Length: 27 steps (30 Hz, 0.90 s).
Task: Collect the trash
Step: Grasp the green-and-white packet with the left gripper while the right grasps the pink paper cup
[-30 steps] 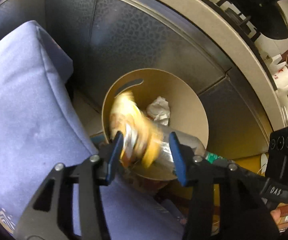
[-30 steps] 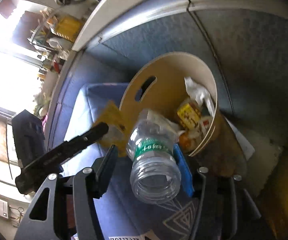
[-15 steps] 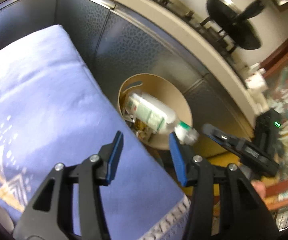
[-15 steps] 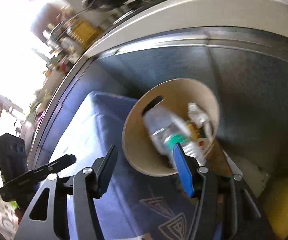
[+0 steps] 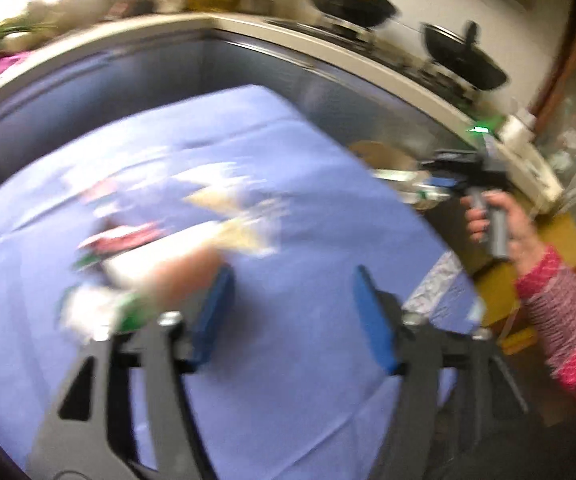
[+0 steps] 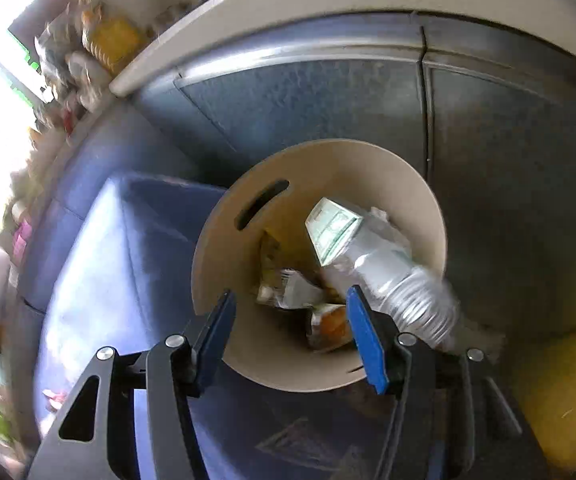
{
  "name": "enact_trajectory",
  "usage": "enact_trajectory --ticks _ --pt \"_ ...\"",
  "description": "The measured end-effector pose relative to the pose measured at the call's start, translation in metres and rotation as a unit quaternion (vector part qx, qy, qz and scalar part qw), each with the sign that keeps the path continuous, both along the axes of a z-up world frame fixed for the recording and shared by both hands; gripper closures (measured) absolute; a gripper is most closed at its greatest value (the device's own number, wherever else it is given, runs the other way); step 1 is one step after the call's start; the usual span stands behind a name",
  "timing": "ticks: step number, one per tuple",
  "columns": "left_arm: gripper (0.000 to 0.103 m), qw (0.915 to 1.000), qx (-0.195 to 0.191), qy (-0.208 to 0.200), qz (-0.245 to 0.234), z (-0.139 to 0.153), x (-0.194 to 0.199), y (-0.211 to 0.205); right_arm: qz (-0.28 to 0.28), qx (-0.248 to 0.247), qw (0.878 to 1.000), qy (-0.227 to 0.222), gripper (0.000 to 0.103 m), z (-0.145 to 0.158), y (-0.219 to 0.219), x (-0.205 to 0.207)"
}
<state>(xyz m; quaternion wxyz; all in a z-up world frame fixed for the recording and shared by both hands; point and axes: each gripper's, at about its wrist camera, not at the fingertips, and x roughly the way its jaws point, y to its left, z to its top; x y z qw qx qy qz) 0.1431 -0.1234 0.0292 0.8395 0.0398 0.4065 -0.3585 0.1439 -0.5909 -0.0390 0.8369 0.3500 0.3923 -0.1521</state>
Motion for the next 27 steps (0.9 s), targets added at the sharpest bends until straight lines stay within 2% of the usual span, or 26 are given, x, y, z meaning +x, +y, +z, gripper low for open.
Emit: enact_trajectory --ticks 2,4,6,8,10,12,13,16,18,20,24,27 --pt "0.033 0.9987 0.007 -0.007 0.049 -0.001 -0.003 0.043 0.023 -0.008 0.999 -0.038 0.046 0.018 0.023 -0.006" --pt "0.033 0.9961 0.005 0.004 0.088 -0.005 -0.001 0.075 0.06 -0.03 0.996 -0.063 0.046 0.036 0.052 -0.008" --pt "0.033 0.9917 0.002 0.015 0.128 -0.012 0.002 0.103 0.115 -0.042 0.988 -0.094 0.046 0.055 0.091 -0.008" --pt "0.033 0.9885 -0.005 0.023 0.149 -0.018 0.003 0.12 0.174 -0.033 0.977 -0.117 0.046 0.066 0.131 -0.006" --pt "0.033 0.9869 -0.011 0.03 0.158 -0.024 0.004 0.127 0.225 -0.011 0.966 -0.125 0.046 0.068 0.165 0.0" --pt "0.033 0.9865 0.0 0.021 0.162 -0.031 0.005 0.127 0.284 0.021 0.952 -0.116 0.046 0.058 0.21 0.01" --pt "0.033 0.9868 0.007 0.014 0.161 -0.034 0.007 0.124 0.295 0.027 0.949 -0.11 0.045 0.055 0.224 0.014" --pt "0.033 0.9878 0.021 0.009 0.154 -0.044 0.01 0.119 0.306 0.026 0.946 -0.101 0.031 0.041 0.279 0.021" --pt "0.033 0.9878 0.022 0.016 0.153 -0.05 0.012 0.119 0.303 0.004 0.948 -0.101 0.024 0.039 0.309 0.019" --pt "0.033 0.9871 0.021 0.022 0.158 -0.056 0.014 0.122 0.312 -0.028 0.943 -0.109 0.02 0.042 0.337 0.014" --pt "0.033 0.9856 -0.001 0.042 0.164 -0.064 0.014 0.135 0.33 -0.132 0.927 -0.122 0.019 0.045 0.387 0.015" --pt "0.033 0.9852 -0.007 0.049 0.164 -0.069 0.012 0.143 0.342 -0.185 0.915 -0.109 0.019 0.036 0.416 0.024"
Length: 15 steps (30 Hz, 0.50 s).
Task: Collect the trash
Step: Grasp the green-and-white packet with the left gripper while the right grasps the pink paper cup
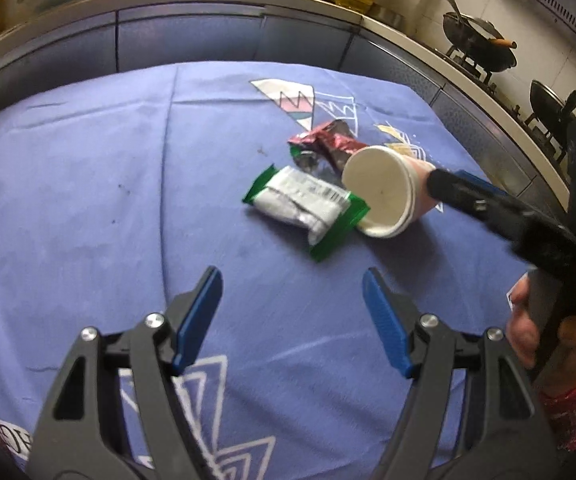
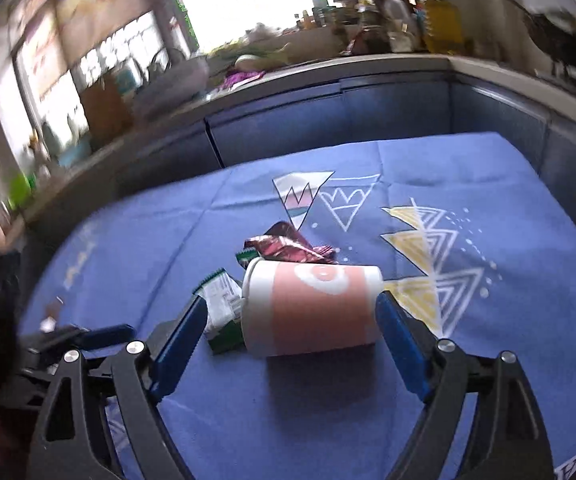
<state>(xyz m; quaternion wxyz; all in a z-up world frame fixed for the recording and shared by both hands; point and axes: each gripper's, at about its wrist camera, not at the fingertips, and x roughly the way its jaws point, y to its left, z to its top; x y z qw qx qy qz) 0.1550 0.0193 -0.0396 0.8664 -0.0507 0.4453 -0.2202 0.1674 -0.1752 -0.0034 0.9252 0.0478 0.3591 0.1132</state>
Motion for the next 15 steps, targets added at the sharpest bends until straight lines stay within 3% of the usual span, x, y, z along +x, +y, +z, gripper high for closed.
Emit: enact_trajectory --ticks 3,15 --pt "0.033 1.0 -0.007 0.004 0.001 -0.003 0.0 0.004 -0.016 -0.052 0.998 -0.005 0.019 -0.009 0.003 0.006" --pt "0.033 0.9992 -0.021 0.02 -0.027 -0.008 0.004 -0.012 -0.118 0.067 0.991 0.017 0.019 -0.019 -0.095 -0.019"
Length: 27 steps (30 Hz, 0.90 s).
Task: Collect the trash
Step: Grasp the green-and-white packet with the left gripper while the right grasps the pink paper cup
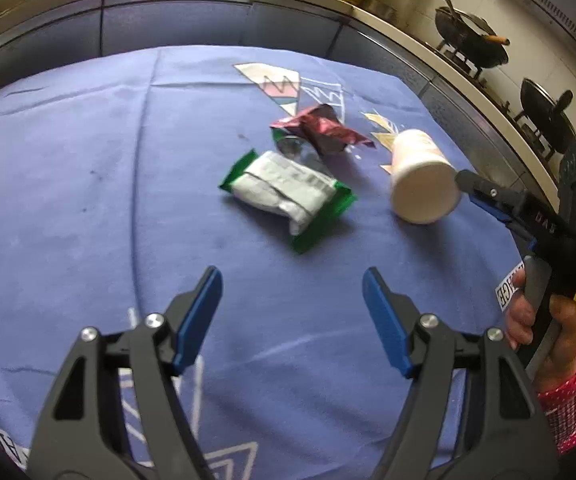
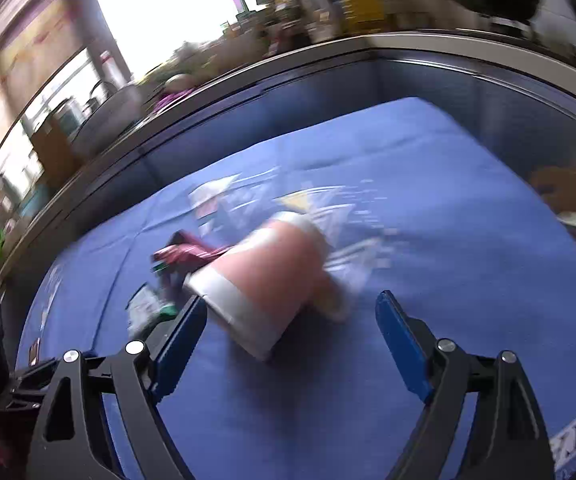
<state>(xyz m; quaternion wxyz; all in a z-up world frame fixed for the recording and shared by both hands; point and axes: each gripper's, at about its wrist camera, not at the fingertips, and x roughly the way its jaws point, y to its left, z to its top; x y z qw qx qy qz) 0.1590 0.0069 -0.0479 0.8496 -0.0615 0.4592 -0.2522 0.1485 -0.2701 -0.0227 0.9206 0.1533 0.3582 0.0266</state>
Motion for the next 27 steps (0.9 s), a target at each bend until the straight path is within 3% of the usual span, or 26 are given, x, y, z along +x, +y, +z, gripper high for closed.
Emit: enact_trajectory --ticks 7,10,12,16,23,25,26,27 --pt "0.033 0.9998 0.003 0.002 -0.019 0.0 0.0 -0.017 -0.037 0.062 0.997 -0.01 0.02 0.004 -0.045 -0.021" --pt "0.033 0.9996 0.003 0.007 -0.025 -0.002 0.0 -0.021 -0.047 0.111 0.993 -0.019 0.031 0.005 -0.063 -0.033" --pt "0.033 0.9996 0.002 0.009 -0.028 -0.003 0.0 -0.022 -0.044 0.149 0.988 -0.015 0.044 0.003 -0.07 -0.039" --pt "0.033 0.9996 0.01 0.003 -0.026 -0.002 0.0 -0.025 -0.023 0.192 0.981 -0.003 0.049 -0.001 -0.066 -0.039" --pt "0.033 0.9965 0.076 -0.035 -0.008 0.002 0.002 -0.034 0.011 0.035 0.999 0.008 0.049 0.002 -0.025 -0.023" --pt "0.023 0.9939 0.098 -0.05 -0.011 0.001 0.004 -0.042 0.026 0.004 0.999 0.018 0.05 -0.006 -0.014 -0.011" --pt "0.02 0.9926 0.107 -0.058 -0.01 0.001 0.006 -0.047 0.031 0.0 0.999 0.022 0.064 -0.011 -0.011 -0.004" --pt "0.02 0.9906 0.118 -0.068 -0.009 0.0 0.009 -0.052 0.037 0.001 0.999 0.028 0.091 -0.015 -0.01 0.003"
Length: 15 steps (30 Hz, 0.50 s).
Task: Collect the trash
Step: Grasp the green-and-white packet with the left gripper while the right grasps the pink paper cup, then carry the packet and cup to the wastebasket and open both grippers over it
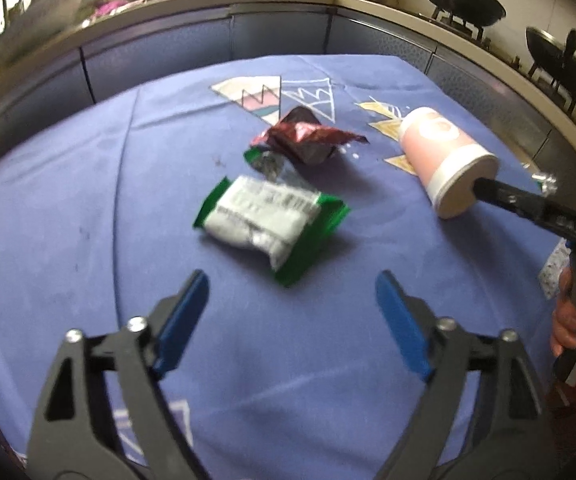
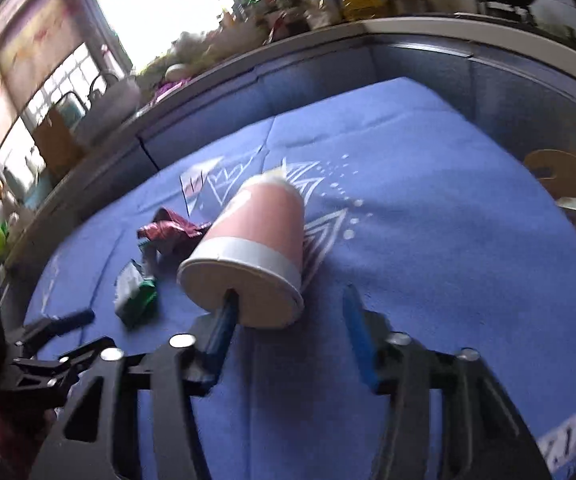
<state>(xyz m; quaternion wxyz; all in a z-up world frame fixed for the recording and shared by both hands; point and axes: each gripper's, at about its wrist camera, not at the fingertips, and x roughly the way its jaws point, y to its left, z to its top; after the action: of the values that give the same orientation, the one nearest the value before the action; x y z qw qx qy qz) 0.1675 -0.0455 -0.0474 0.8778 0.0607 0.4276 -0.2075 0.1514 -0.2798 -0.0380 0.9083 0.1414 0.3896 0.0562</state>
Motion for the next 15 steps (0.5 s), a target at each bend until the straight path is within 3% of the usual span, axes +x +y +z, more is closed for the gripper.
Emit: enact_trajectory --ticks 1,3,5,6,8,13,15 --pt "0.02 0.9999 0.012 -0.008 0.001 -0.001 0.003 -0.004 0.001 0.011 1.0 0.01 0.098 -0.004 -0.001 0.007" --pt "0.022 0.9984 0.046 -0.031 0.006 -0.005 0.011 -0.014 -0.004 0.063 0.998 0.012 0.1 -0.004 -0.012 0.009" --pt "0.062 0.9965 0.078 -0.026 0.01 -0.013 0.02 -0.021 -0.004 0.1 0.995 0.011 0.101 0.002 -0.02 0.005" --pt "0.065 0.9968 0.076 -0.021 0.012 -0.014 0.023 -0.021 -0.002 0.121 0.993 0.014 0.101 0.005 -0.024 0.003" --pt "0.081 0.9986 0.049 -0.003 0.018 -0.012 0.029 -0.016 0.003 0.166 0.986 0.027 0.101 0.009 -0.033 0.0" --pt "0.088 0.9996 0.003 0.022 0.019 -0.002 0.027 -0.001 0.016 0.255 0.965 0.051 0.1 0.026 -0.053 -0.003" --pt "0.088 0.9991 -0.021 0.032 0.017 0.003 0.023 0.007 0.022 0.309 0.948 0.068 0.1 0.026 -0.062 -0.003"
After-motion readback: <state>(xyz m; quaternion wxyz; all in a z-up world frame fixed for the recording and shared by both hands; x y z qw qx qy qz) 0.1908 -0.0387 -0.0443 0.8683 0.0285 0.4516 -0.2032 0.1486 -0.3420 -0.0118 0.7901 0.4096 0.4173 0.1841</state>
